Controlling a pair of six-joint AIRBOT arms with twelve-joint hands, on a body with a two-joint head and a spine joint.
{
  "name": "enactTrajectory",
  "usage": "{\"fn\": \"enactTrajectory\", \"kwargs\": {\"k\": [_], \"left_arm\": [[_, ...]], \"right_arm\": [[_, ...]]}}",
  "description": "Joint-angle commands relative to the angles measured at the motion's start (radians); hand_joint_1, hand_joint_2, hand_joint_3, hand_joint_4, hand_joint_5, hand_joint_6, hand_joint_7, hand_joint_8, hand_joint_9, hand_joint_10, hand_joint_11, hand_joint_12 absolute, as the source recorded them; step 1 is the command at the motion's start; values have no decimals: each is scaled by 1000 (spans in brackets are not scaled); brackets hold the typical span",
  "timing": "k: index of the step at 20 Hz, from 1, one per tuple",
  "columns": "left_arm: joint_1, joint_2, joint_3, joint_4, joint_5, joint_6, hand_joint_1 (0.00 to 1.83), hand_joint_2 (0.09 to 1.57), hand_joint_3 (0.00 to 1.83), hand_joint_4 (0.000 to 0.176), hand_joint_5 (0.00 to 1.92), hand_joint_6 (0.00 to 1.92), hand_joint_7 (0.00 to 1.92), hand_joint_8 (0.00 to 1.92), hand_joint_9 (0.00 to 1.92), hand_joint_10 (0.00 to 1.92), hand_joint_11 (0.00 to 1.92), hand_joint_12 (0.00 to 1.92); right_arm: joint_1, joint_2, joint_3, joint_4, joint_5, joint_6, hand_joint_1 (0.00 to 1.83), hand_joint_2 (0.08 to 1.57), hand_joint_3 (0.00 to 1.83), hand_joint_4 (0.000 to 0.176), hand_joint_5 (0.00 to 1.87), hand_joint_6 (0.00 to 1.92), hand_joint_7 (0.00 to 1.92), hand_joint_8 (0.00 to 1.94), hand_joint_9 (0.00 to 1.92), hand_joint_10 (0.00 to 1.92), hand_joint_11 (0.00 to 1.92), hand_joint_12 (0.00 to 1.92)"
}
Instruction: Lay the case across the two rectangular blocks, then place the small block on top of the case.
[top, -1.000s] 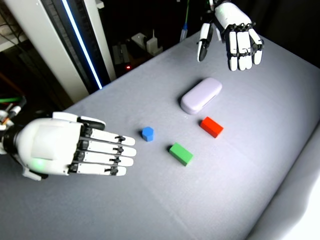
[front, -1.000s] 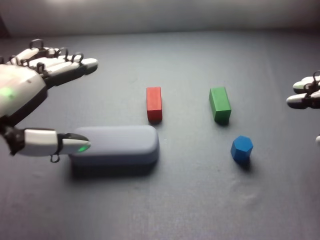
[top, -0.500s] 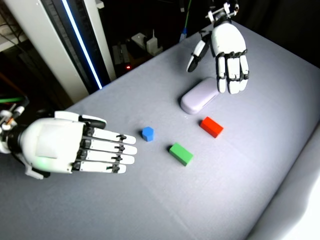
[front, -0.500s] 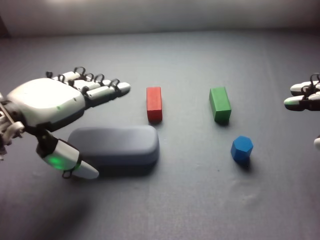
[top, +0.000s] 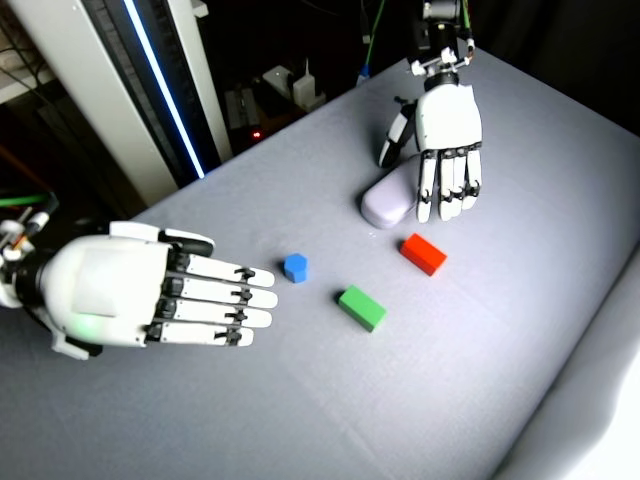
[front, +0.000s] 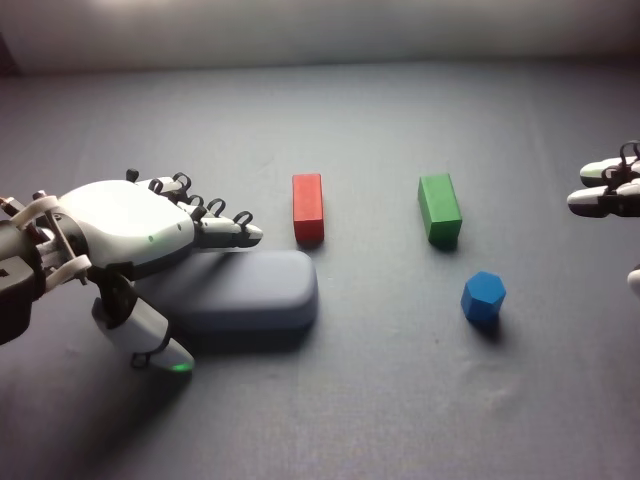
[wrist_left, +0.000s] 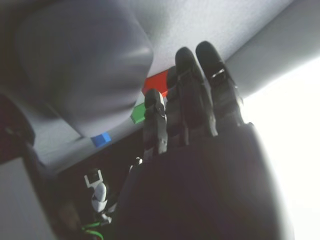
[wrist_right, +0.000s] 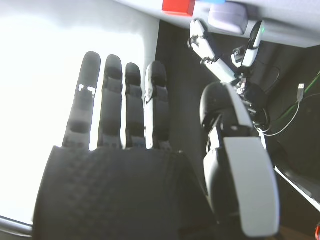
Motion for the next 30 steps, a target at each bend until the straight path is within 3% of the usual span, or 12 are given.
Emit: {"fn": "enactTrajectory", "kwargs": {"k": [1, 2, 3, 4, 6, 10, 16, 20, 22, 25, 27, 30], "left_arm": [[-13, -8, 5, -9, -90, 5, 919, 803, 2, 107, 272, 8, 419, 19, 513, 29, 164, 961], [-13, -8, 5, -9, -91, 5, 915, 815, 1, 93, 302, 3, 477, 9, 556, 22, 228, 949], [-13, -8, 4, -13, -97, 5, 992, 868, 4, 0, 473, 11, 683, 29, 749, 65, 394, 1004], [-13, -8, 2, -17, -105, 5, 1299, 992, 18, 0, 819, 12, 1039, 612, 1059, 142, 724, 1064], [-12, 0, -7, -43, -151, 5, 1290, 1059, 0, 0, 1133, 522, 1116, 975, 1389, 294, 1080, 1174], [-13, 39, -52, -71, -270, 4, 1273, 1110, 3, 0, 1044, 584, 997, 1219, 1073, 1172, 911, 1676], [-85, 55, -72, -67, -452, -37, 1276, 1108, 1, 0, 1034, 591, 1010, 1209, 1049, 1094, 893, 1488], [-197, -33, 1, -53, -418, -44, 1301, 1032, 0, 0, 1088, 637, 1266, 678, 1263, 339, 995, 981], [-256, -93, 41, -33, -376, -49, 1392, 1062, 3, 0, 1011, 717, 1143, 722, 1031, 1084, 955, 951], [-308, -181, 119, -46, -301, -50, 1283, 1054, 0, 0, 1102, 620, 1150, 872, 1148, 690, 948, 1187], [-312, -221, 158, -74, -273, -51, 1388, 1059, 0, 0, 1091, 554, 1110, 773, 1054, 1133, 847, 1204], [-313, -269, 204, -106, -228, -51, 1289, 1079, 0, 0, 1058, 663, 1072, 977, 1007, 890, 812, 1321]], "right_arm": [[11, 3, 2, 28, 113, 9, 466, 1328, 0, 0, 475, 0, 305, 0, 358, 0, 44, 1055], [11, 3, 2, 28, 113, 11, 474, 1327, 0, 0, 478, 2, 308, 2, 364, 3, 49, 1057], [11, 3, 2, 28, 113, 11, 495, 1323, 0, 0, 489, 1, 318, 1, 373, 3, 68, 1033], [11, 3, 2, 28, 113, 11, 484, 1326, 1, 0, 483, 1, 321, 1, 376, 2, 78, 1023], [11, 3, 2, 28, 113, 13, 437, 1330, 2, 0, 465, 0, 311, 1, 361, 1, 62, 996], [11, 3, 1, 28, 113, 15, 462, 1336, 0, 0, 476, 0, 322, 0, 367, 1, 34, 1079], [11, 1, 1, 28, 113, 15, 565, 1329, 0, 0, 484, 4, 344, 1, 384, 2, 38, 1062], [11, -2, 2, 29, 114, 15, 600, 1330, 0, 0, 489, 3, 358, 6, 395, 7, 37, 1071], [15, -3, 3, 31, 114, 15, 594, 1320, 0, 0, 486, 0, 360, 0, 389, 1, 49, 1006], [20, -10, 8, 32, 114, 15, 586, 1328, 0, 0, 476, 0, 364, 1, 367, 0, 36, 957], [27, -17, 12, 28, 114, 15, 584, 1325, 0, 0, 470, 0, 368, 0, 379, 1, 83, 883], [29, -22, 16, 27, 114, 15, 588, 1333, 0, 0, 476, 0, 391, 0, 395, 1, 127, 795]]}}
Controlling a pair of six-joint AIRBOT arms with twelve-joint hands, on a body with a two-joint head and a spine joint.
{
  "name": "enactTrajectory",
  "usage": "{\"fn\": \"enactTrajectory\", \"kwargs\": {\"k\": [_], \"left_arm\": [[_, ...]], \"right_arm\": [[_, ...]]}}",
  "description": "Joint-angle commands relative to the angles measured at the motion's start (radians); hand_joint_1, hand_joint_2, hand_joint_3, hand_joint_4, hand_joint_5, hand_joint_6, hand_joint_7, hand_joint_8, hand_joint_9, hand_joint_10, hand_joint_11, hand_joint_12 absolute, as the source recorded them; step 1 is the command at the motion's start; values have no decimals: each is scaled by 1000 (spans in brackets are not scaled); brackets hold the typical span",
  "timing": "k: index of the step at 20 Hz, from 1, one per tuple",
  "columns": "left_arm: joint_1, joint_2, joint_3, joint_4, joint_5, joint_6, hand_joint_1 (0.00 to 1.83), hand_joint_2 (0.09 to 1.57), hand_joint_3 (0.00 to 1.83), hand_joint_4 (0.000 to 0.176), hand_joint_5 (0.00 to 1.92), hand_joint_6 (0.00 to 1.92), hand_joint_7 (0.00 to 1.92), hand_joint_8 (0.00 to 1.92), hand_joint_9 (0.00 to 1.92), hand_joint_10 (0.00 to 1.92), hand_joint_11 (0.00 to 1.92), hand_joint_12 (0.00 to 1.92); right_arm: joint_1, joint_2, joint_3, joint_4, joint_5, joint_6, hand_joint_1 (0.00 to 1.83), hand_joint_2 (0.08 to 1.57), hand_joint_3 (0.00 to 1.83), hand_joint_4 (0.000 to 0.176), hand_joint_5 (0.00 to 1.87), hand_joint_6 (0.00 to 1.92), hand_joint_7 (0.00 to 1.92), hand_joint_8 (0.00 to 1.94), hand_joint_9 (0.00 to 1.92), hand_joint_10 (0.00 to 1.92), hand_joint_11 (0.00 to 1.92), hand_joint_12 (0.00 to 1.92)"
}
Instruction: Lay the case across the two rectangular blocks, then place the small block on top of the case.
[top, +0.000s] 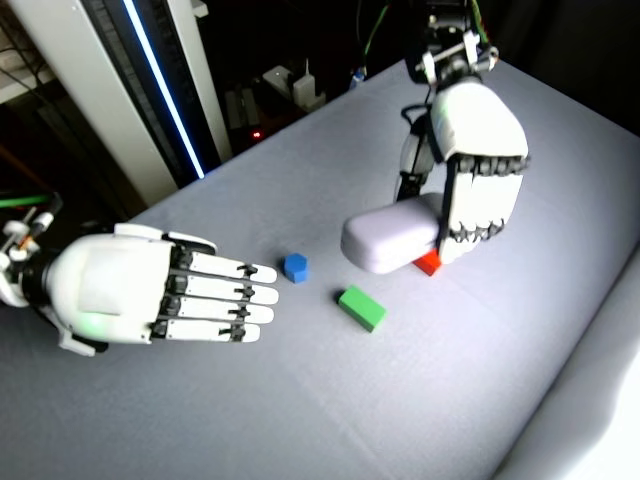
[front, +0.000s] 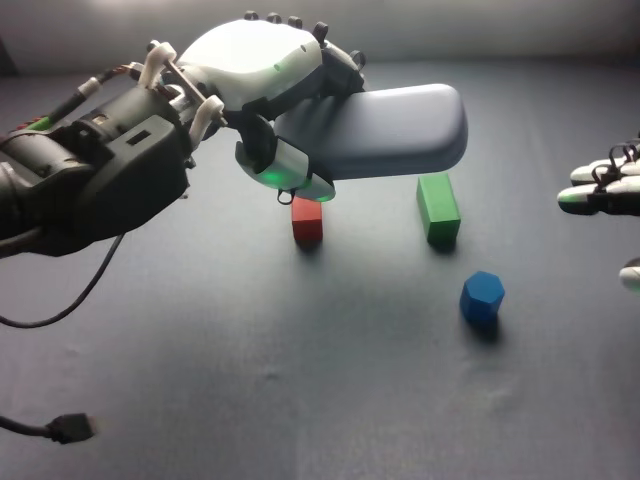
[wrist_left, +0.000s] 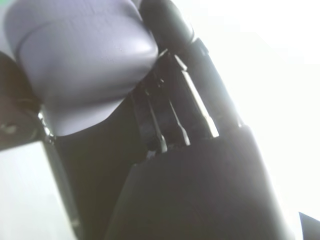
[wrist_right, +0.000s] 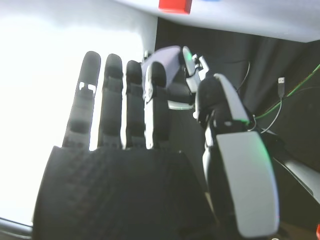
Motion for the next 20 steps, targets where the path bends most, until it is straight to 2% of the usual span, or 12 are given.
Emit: {"fn": "enactTrajectory", "kwargs": {"k": [1, 3, 6, 7, 12, 13, 14, 16, 17, 18, 19, 20], "left_arm": [[-15, -16, 12, -8, -104, -3, 1278, 1079, 0, 0, 1072, 628, 1069, 1039, 1022, 835, 796, 1405], [-15, -46, 42, -17, -70, -3, 1276, 1069, 1, 0, 1121, 545, 1074, 1037, 1020, 774, 746, 1452], [-12, -78, 76, -27, -30, -3, 1255, 1091, 0, 0, 1050, 696, 1039, 1066, 1073, 477, 769, 1341], [-9, -84, 84, -33, -20, -3, 1362, 1083, 0, 0, 1072, 552, 1039, 929, 1021, 1090, 779, 1306], [5, -104, 110, -45, 14, -3, 1394, 1069, 0, 0, 1071, 535, 1044, 874, 1072, 1160, 916, 1071], [9, -107, 115, -45, 21, -3, 1293, 1061, 5, 0, 1098, 597, 1093, 932, 1076, 701, 924, 1110], [12, -109, 118, -47, 25, -3, 1276, 1066, 0, 0, 1078, 648, 1116, 928, 1163, 459, 943, 1145], [13, -111, 120, -51, 27, -2, 1273, 1104, 0, 0, 976, 718, 1050, 1107, 1174, 464, 864, 1361], [13, -111, 120, -51, 27, -2, 1271, 1106, 1, 0, 958, 762, 1045, 1112, 1104, 435, 808, 1302], [12, -112, 121, -51, 27, -2, 1350, 1066, 0, 0, 881, 323, 1072, 905, 1089, 464, 776, 1362], [12, -112, 122, -51, 27, -2, 1366, 1053, 1, 0, 914, 105, 1076, 868, 1077, 506, 782, 1379], [12, -114, 124, -51, 27, -2, 1231, 1017, 0, 0, 907, 27, 1003, 410, 1064, 446, 793, 1266]], "right_arm": [[13, 1, 4, 24, 118, 6, 605, 1336, 0, 0, 484, 2, 393, 1, 401, 2, 138, 777], [13, 1, 4, 24, 118, 6, 606, 1341, 1, 0, 485, 0, 397, 1, 414, 3, 168, 734], [13, -1, 6, 24, 118, 6, 625, 1344, 1, 0, 467, 0, 389, 2, 420, 5, 176, 759], [13, -3, 7, 23, 118, 6, 623, 1341, 0, 0, 472, 2, 393, 3, 427, 7, 185, 764], [13, -5, 9, 21, 118, 7, 651, 1334, 3, 0, 493, 0, 399, 0, 407, 2, 145, 808], [13, -6, 9, 20, 118, 7, 627, 1337, 0, 0, 493, 0, 393, 0, 407, 1, 166, 775], [13, -6, 9, 20, 118, 8, 605, 1337, 0, 0, 494, 0, 389, 0, 397, 0, 160, 757], [13, -6, 10, 20, 118, 8, 626, 1338, 0, 0, 495, 2, 385, 2, 397, 9, 168, 756], [13, -7, 11, 20, 118, 8, 639, 1339, 0, 0, 497, 2, 390, 3, 406, 9, 177, 750], [13, -7, 11, 20, 118, 8, 661, 1343, 0, 0, 499, 0, 401, 1, 425, 5, 172, 786], [13, -8, 12, 20, 118, 8, 658, 1344, 0, 0, 492, 0, 392, 0, 418, 1, 156, 789], [13, -9, 12, 20, 118, 8, 633, 1343, 0, 0, 494, 1, 392, 1, 420, 1, 157, 789]]}}
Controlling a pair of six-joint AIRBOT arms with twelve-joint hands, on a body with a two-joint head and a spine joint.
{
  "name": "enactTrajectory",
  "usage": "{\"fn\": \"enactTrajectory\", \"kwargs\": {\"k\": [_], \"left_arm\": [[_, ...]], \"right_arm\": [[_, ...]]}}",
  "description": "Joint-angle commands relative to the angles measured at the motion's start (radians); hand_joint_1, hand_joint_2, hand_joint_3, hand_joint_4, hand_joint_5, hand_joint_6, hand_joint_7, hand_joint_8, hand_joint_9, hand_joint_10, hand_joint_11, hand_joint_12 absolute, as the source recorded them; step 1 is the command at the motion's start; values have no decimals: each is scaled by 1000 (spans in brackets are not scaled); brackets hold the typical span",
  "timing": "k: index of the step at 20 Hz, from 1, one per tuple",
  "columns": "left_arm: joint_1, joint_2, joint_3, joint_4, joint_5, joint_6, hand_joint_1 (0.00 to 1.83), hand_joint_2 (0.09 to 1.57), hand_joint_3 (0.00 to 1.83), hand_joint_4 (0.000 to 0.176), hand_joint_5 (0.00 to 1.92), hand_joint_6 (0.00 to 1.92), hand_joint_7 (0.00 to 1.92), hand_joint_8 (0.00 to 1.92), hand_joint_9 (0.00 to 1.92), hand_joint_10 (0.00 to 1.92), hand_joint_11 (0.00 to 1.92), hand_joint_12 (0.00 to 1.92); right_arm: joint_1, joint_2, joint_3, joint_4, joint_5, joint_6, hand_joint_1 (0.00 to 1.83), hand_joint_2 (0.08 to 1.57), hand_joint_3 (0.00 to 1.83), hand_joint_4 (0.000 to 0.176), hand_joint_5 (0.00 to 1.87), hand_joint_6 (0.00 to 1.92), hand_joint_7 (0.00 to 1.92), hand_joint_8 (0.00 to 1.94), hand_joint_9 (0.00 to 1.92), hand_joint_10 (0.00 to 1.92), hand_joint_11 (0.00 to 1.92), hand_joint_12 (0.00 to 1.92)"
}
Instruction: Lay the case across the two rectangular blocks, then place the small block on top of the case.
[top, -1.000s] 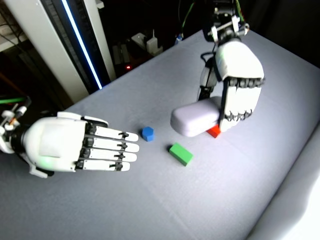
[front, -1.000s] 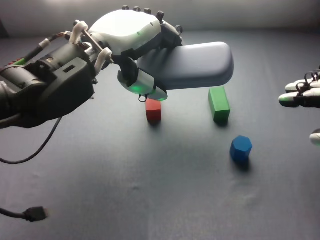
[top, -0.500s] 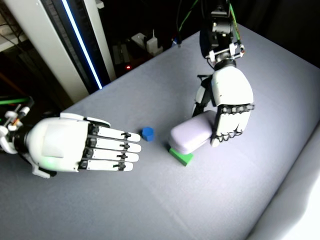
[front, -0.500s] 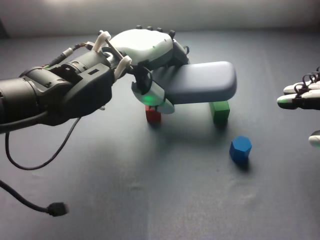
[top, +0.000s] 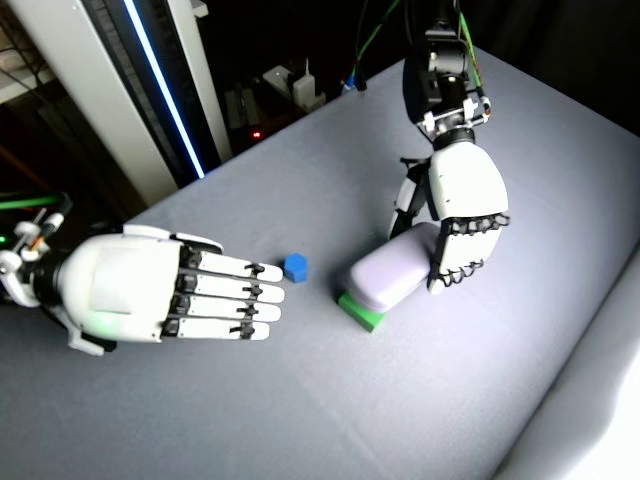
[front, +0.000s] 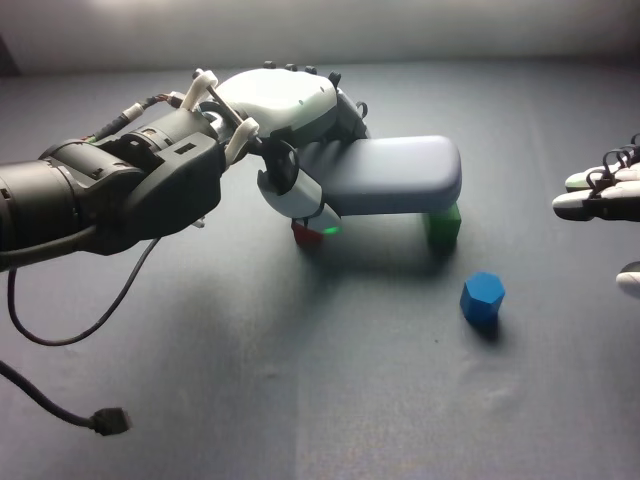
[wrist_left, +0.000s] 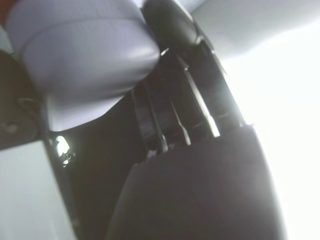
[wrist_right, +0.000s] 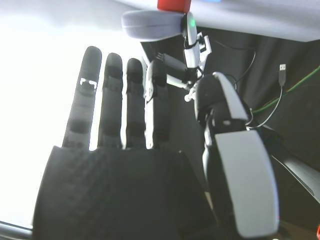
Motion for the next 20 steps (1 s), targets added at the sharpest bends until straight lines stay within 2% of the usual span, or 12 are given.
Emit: {"fn": "enactTrajectory", "kwargs": {"k": [1, 4, 5, 6, 8, 10, 13, 16, 17, 18, 19, 20], "left_arm": [[-9, -6, 5, -1, -103, -2, 1216, 1012, 0, 0, 900, 6, 1041, 185, 1063, 414, 766, 1280], [-9, -10, 6, -1, -104, -2, 1215, 980, 0, 0, 905, 1, 1115, 37, 1005, 558, 744, 1325], [-10, -12, 7, -1, -103, -2, 1190, 984, 0, 0, 865, 0, 1028, 7, 940, 411, 668, 1258], [-11, -14, 8, 0, -101, 0, 1170, 963, 0, 0, 842, 0, 1028, 4, 774, 863, 644, 1490], [-11, -14, 8, 0, -100, 1, 1162, 950, 0, 0, 789, 0, 970, 0, 698, 867, 583, 1474], [-9, -14, 6, -1, -100, 1, 1114, 909, 0, 0, 681, 0, 867, 0, 688, 696, 512, 1391], [-4, -14, 5, 0, -95, 1, 990, 872, 0, 0, 540, 0, 709, 0, 753, 279, 501, 1233], [3, 3, -13, -1, -109, 1, 962, 873, 0, 17, 466, 0, 605, 0, 682, 43, 357, 1115], [5, 13, -25, -1, -117, 1, 941, 879, 0, 51, 431, 0, 524, 0, 606, 8, 333, 977], [9, 22, -37, -1, -129, 1, 926, 880, 0, 63, 409, 0, 483, 0, 582, 2, 345, 920], [15, 37, -54, -1, -149, 1, 945, 873, 0, 70, 372, 0, 438, 0, 576, 0, 293, 1012], [19, 48, -67, -1, -161, 1, 945, 873, 0, 70, 372, 0, 438, 0, 576, 0, 293, 1012]], "right_arm": [[13, 0, 6, 29, 115, 7, 659, 1344, 0, 0, 496, 0, 384, 0, 410, 0, 120, 829], [13, 0, 7, 29, 115, 7, 678, 1338, 0, 0, 508, 3, 386, 2, 421, 5, 130, 856], [13, -1, 7, 29, 115, 7, 675, 1343, 0, 0, 499, 1, 386, 0, 421, 2, 114, 894], [13, -1, 7, 29, 115, 8, 663, 1345, 0, 0, 485, 1, 370, 2, 407, 2, 98, 906], [13, -1, 7, 29, 115, 8, 697, 1341, 0, 0, 495, 4, 388, 7, 426, 8, 113, 918], [13, -1, 7, 29, 115, 11, 714, 1342, 0, 0, 506, 0, 408, 1, 436, 1, 115, 914], [13, -1, 7, 29, 115, 13, 693, 1344, 0, 0, 499, 0, 403, 0, 414, 1, 101, 893], [13, -1, 7, 29, 115, 19, 732, 1345, 0, 0, 494, 0, 390, 0, 375, 0, 10, 1008], [13, -1, 7, 29, 115, 20, 685, 1347, 2, 0, 486, 1, 387, 0, 366, 0, 1, 1017], [13, -1, 7, 29, 115, 21, 678, 1346, 1, 0, 493, 4, 400, 5, 386, 9, 19, 1031], [13, -1, 7, 29, 115, 23, 682, 1340, 0, 0, 486, 1, 389, 0, 387, 7, 14, 1032], [13, -1, 7, 29, 115, 24, 682, 1340, 0, 0, 486, 1, 389, 0, 387, 7, 14, 1032]]}}
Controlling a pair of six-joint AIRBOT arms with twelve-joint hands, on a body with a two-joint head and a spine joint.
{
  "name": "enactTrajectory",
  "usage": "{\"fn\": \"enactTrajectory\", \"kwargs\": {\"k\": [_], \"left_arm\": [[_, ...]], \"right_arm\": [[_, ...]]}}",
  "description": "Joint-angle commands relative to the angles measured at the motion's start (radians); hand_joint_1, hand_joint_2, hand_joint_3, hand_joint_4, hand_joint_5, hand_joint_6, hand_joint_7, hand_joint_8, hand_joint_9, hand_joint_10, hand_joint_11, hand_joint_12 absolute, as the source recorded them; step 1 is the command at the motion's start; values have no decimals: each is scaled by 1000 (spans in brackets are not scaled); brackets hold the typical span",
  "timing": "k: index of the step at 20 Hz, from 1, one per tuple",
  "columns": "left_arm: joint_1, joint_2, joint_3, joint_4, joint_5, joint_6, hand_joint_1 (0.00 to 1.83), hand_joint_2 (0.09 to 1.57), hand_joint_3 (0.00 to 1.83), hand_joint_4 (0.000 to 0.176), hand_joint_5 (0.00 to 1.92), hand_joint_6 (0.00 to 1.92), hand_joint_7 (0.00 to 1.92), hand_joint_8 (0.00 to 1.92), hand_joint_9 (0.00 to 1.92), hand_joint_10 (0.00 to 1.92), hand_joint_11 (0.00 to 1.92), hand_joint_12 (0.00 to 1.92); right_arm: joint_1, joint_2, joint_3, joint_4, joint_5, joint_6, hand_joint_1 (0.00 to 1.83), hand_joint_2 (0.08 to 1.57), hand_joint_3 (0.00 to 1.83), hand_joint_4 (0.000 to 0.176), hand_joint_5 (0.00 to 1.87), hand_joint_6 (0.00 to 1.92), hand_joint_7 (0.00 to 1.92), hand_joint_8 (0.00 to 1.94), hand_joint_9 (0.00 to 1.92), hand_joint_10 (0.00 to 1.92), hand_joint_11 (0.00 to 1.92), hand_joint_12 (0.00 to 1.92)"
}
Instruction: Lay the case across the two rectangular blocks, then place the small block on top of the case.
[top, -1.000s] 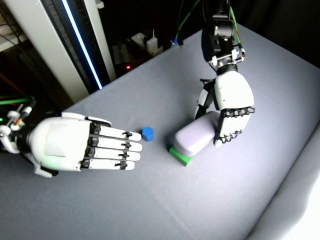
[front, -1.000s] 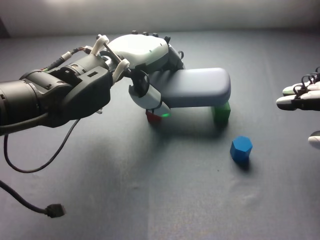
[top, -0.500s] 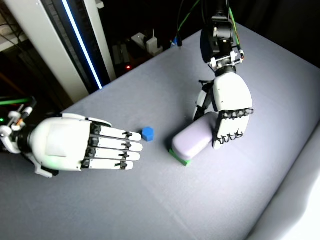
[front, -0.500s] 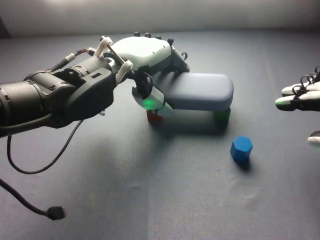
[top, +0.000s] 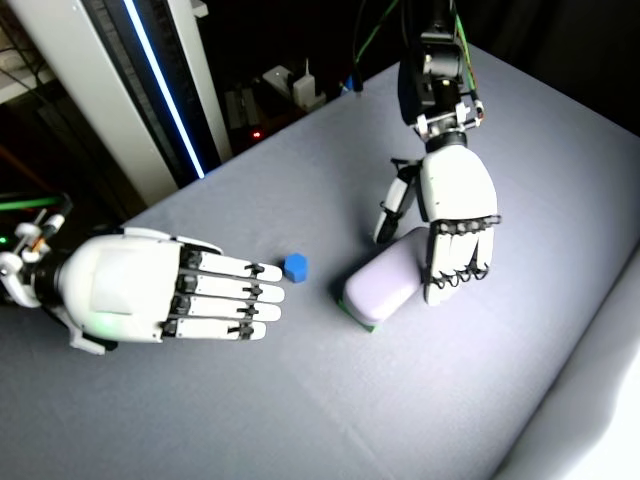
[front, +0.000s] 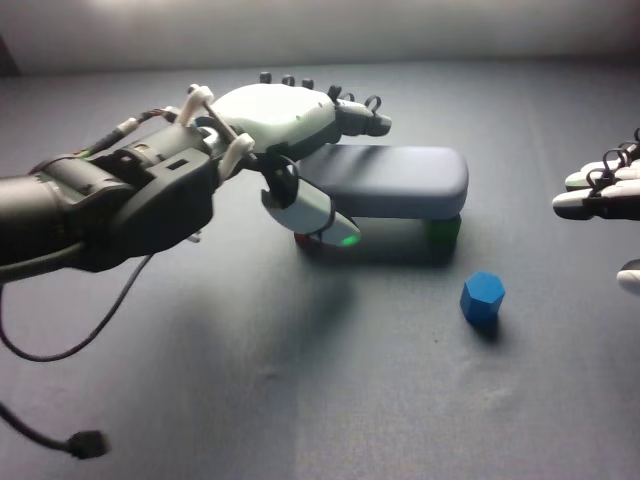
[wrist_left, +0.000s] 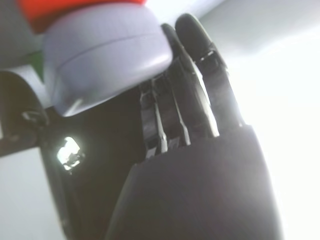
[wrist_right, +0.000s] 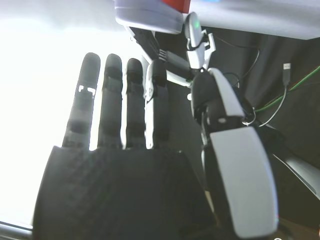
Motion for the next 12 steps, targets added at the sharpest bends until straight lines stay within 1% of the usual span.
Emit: {"fn": "enactTrajectory", "kwargs": {"k": [1, 2, 3, 4, 5, 6, 7, 8, 9, 10, 11, 12], "left_arm": [[0, 23, -21, 2, -163, -1, 956, 872, 0, 73, 356, 0, 434, 0, 566, 0, 260, 1011], [10, 45, -46, 0, -192, -1, 956, 871, 0, 84, 317, 0, 401, 0, 516, 0, 196, 990], [28, 79, -84, -3, -238, -1, 977, 863, 0, 96, 290, 0, 361, 0, 480, 0, 183, 988], [41, 101, -109, -5, -276, -1, 993, 850, 0, 93, 292, 3, 348, 0, 478, 2, 191, 996], [54, 124, -133, -7, -307, -1, 991, 839, 0, 112, 268, 0, 313, 0, 463, 0, 205, 1038], [69, 146, -162, -10, -345, -1, 1011, 841, 1, 125, 241, 0, 234, 0, 374, 0, 151, 1032], [87, 172, -193, -10, -394, -1, 1009, 839, 0, 114, 229, 0, 198, 0, 335, 0, 100, 1062], [108, 200, -226, -12, -446, -1, 970, 884, 5, 116, 184, 4, 82, 0, 182, 1, 3, 967], [127, 223, -255, -12, -493, -1, 970, 884, 5, 116, 184, 4, 82, 0, 182, 1, 3, 967], [161, 263, -299, -12, -551, -1, 924, 902, 3, 167, 142, 1, 68, 1, 122, 5, 0, 770], [180, 281, -319, -11, -578, -1, 927, 893, 0, 174, 119, 3, 66, 0, 111, 2, 0, 686], [209, 306, -346, -12, -613, -2, 927, 893, 0, 174, 119, 3, 66, 0, 111, 2, 0, 686]], "right_arm": [[13, 3, 2, 29, 114, 10, 687, 1341, 0, 0, 485, 0, 385, 0, 379, 3, 6, 1030], [13, 3, 1, 29, 115, 12, 695, 1343, 0, 0, 482, 0, 371, 0, 356, 0, 0, 1008], [13, 3, 0, 28, 115, 13, 696, 1340, 0, 0, 476, 0, 364, 0, 347, 0, 0, 1001], [13, 3, 0, 25, 115, 14, 682, 1340, 0, 0, 473, 0, 359, 0, 341, 0, 0, 997], [14, 3, 0, 20, 115, 15, 702, 1321, 0, 0, 467, 0, 352, 0, 336, 0, 0, 965], [16, 3, 0, 15, 115, 15, 763, 1282, 0, 0, 468, 0, 349, 0, 325, 0, 0, 923], [19, 3, 1, 10, 114, 17, 831, 1264, 0, 0, 469, 1, 350, 1, 326, 2, 0, 921], [22, 4, 1, 5, 114, 18, 940, 1191, 0, 0, 485, 3, 376, 5, 356, 10, 0, 976], [25, 4, 3, -1, 114, 21, 940, 1191, 0, 0, 485, 3, 376, 5, 356, 10, 0, 976], [34, 4, 6, -15, 103, 27, 961, 1131, 0, 0, 505, 1, 423, 5, 423, 14, 26, 1008], [43, 4, 7, -25, 94, 29, 971, 1115, 0, 0, 490, 0, 414, 1, 424, 7, 29, 982], [59, 3, 8, -42, 75, 29, 971, 1115, 0, 0, 490, 0, 414, 1, 424, 7, 29, 982]]}}
